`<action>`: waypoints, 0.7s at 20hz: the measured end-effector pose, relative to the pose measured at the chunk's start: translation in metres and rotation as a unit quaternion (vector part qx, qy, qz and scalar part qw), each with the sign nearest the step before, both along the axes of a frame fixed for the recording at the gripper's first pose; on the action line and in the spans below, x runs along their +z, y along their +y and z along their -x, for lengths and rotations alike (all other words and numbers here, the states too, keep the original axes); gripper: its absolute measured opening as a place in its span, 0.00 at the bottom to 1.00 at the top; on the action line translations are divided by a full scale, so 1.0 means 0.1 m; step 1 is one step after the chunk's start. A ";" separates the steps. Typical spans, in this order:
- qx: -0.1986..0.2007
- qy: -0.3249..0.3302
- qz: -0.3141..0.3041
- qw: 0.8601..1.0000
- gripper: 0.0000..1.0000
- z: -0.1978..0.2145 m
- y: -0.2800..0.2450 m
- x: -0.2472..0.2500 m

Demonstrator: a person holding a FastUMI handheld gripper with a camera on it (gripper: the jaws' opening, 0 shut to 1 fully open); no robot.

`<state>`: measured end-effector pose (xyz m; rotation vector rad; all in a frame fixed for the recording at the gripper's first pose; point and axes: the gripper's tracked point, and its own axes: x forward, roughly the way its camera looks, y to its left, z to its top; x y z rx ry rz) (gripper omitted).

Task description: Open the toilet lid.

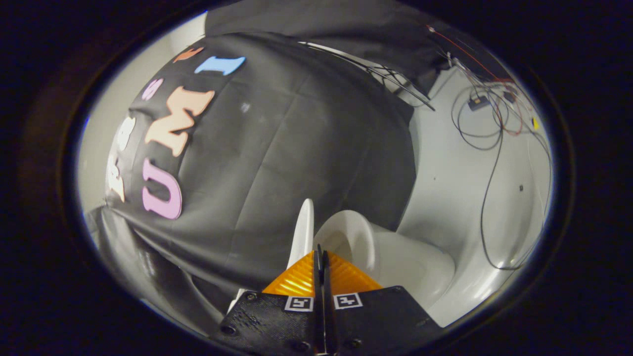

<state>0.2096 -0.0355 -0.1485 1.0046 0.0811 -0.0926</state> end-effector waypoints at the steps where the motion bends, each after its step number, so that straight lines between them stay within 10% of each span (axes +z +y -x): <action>1: 0.002 -0.005 0.017 1.000 0.01 0.01 0.06 0.12; 14: 0.037 -0.053 0.192 0.979 0.05 -0.11 1.05 1.38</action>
